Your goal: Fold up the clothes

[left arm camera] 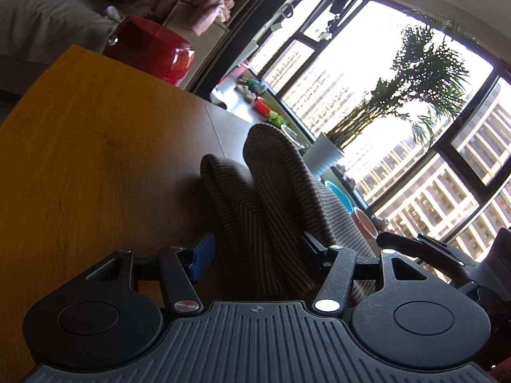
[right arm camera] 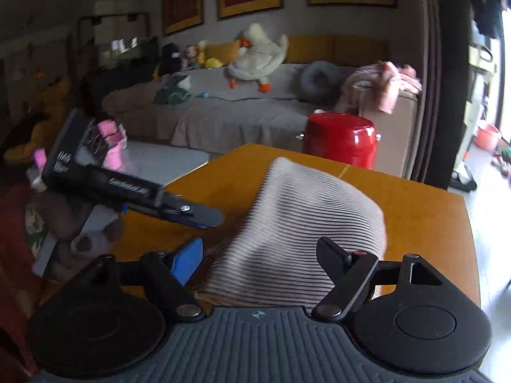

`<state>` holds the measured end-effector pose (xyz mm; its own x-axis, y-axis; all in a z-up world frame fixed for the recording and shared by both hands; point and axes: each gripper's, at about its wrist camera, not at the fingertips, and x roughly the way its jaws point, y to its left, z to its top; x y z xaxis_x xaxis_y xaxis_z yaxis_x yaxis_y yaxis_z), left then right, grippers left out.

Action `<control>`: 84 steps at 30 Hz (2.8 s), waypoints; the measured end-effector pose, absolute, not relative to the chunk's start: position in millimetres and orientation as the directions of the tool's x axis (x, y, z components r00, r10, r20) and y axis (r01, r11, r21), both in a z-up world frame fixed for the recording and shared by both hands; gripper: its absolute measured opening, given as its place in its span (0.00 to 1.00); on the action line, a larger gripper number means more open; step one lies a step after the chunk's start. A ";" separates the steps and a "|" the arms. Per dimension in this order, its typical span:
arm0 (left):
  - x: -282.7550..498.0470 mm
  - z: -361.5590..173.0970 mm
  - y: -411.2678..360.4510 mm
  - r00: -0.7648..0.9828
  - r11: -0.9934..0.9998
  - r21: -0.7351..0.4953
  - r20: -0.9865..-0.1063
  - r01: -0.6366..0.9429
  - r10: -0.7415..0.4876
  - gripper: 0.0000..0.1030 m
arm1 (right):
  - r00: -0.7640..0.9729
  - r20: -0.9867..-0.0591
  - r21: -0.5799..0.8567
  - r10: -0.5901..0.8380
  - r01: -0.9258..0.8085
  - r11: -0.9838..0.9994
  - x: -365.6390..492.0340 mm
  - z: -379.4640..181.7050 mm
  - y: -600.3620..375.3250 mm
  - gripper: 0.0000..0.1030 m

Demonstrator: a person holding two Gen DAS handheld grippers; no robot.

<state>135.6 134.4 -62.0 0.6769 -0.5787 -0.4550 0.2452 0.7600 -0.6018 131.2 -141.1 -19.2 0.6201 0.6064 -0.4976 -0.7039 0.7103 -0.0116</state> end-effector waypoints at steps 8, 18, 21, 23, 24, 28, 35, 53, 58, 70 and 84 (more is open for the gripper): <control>136.8 -70.0 121.0 0.648 0.774 -0.580 -0.492 0.254 -0.581 0.54 | 0.730 -0.496 -0.416 0.470 -0.675 0.610 110.2 -58.1 -99.7 0.63; 143.5 -74.1 89.4 0.580 0.739 -0.580 -0.488 0.342 -0.652 0.54 | 0.603 -0.345 0.232 0.719 -0.687 0.688 168.5 23.5 -158.3 0.11; 142.6 -74.5 84.6 0.581 0.747 -0.563 -0.494 0.353 -0.647 0.54 | 0.492 -0.366 0.367 0.790 -0.704 0.608 185.7 10.9 -144.9 0.11; 141.7 -74.6 85.1 0.582 0.749 -0.563 -0.495 0.351 -0.645 0.54 | 0.461 -0.399 0.413 0.792 -0.681 0.605 194.2 -3.2 -146.0 0.11; 141.8 -74.8 85.6 0.582 0.748 -0.563 -0.495 0.351 -0.645 0.54 | 0.445 -0.416 0.436 0.793 -0.668 0.603 198.5 -10.3 -146.6 0.11; 140.5 -74.7 88.0 0.576 0.746 -0.558 -0.495 0.364 -0.651 0.57 | 0.375 -0.474 0.520 0.796 -0.610 0.598 215.5 -38.6 -148.7 0.11; 129.5 -63.7 122.8 0.593 0.771 -0.531 -0.511 0.351 -0.622 0.83 | 0.371 -0.527 0.440 0.765 -0.650 0.619 203.9 -50.7 -145.8 0.09; 182.3 -37.9 75.1 0.612 0.747 -0.536 -0.454 0.392 -0.647 0.36 | 0.520 -0.528 0.061 0.671 -0.765 0.641 150.9 -47.2 -103.3 0.21; 176.3 -42.5 83.5 0.612 0.735 -0.557 -0.442 0.386 -0.656 0.34 | 0.470 -0.522 0.087 0.712 -0.801 0.592 145.7 -26.0 -131.5 0.39; 168.6 -53.7 85.5 0.642 0.720 -0.558 -0.383 0.413 -0.664 0.35 | 0.599 -0.493 0.100 0.631 -0.682 0.725 190.4 26.7 -185.2 0.51; 167.4 -60.4 90.6 0.648 0.709 -0.571 -0.361 0.415 -0.670 0.36 | 0.437 -0.711 -0.010 0.551 -0.790 0.613 272.9 -7.8 -77.7 0.43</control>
